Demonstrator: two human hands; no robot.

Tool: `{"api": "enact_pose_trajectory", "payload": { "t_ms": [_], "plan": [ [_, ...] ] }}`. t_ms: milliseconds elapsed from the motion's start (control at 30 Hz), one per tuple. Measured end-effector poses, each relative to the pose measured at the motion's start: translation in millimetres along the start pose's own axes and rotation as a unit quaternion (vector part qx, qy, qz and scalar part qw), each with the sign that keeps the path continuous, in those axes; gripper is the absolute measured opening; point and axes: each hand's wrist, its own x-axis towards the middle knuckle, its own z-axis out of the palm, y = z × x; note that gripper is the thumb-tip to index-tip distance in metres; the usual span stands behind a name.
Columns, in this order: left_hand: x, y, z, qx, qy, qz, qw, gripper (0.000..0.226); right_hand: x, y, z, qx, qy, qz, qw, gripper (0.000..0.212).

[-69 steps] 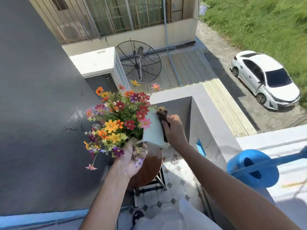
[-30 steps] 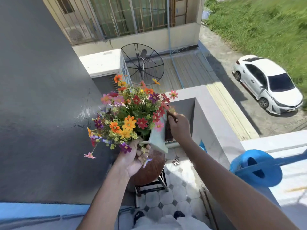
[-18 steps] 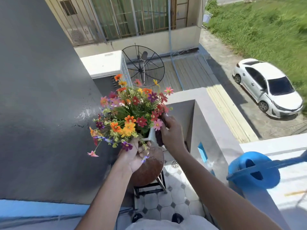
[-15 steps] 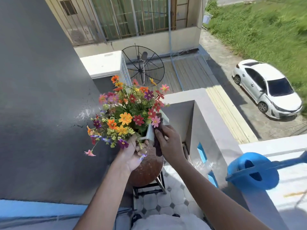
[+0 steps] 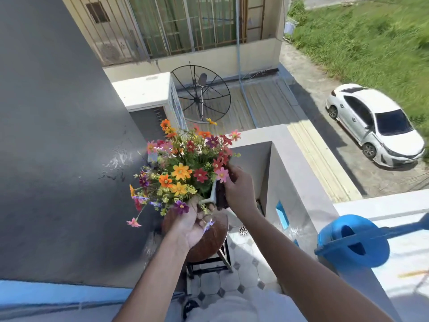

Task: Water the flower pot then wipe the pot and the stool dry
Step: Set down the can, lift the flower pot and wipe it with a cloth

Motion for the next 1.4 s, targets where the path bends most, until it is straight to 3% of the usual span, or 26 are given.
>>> {"api": "enact_pose_trajectory", "payload": {
  "t_ms": [233, 467, 600, 767, 900, 1033, 1100, 1267, 1400],
  "plan": [
    [-2, 15, -4, 0.013, -0.006, 0.016, 1.0, 0.023, -19, 33, 0, -0.072, -0.028, 0.08, 0.994, 0.013],
    [-11, 15, 8, 0.016, 0.026, 0.042, 0.999, 0.017, -13, -8, 3, 0.02, -0.008, 0.016, 1.0, 0.015],
    [-12, 22, 10, -0.006, -0.015, 0.037, 0.999, 0.01, 0, -9, -1, -0.017, -0.011, -0.018, 1.0, 0.016],
    [-19, 31, 7, 0.002, -0.038, 0.032, 0.999, 0.022, -12, 24, -1, -0.081, -0.014, 0.016, 0.997, 0.013],
    [-19, 29, 11, 0.039, -0.005, 0.057, 0.998, 0.018, -18, 2, 1, -0.034, 0.002, 0.018, 0.999, 0.013],
    [-22, 21, 13, 0.049, 0.018, 0.04, 0.998, 0.01, -7, -26, -5, 0.071, 0.023, 0.03, 0.997, 0.028],
    [-24, 21, 13, 0.056, 0.01, 0.036, 0.998, 0.014, 1, -29, -9, 0.085, 0.034, 0.01, 0.996, 0.015],
    [-33, 23, 11, 0.063, -0.035, 0.04, 0.997, 0.014, 35, -1, -16, -0.008, 0.075, 0.044, 0.996, 0.039],
    [-36, 23, 11, 0.097, -0.009, 0.072, 0.993, 0.013, 39, 24, -18, -0.064, 0.073, 0.082, 0.992, 0.036]
  ]
}}
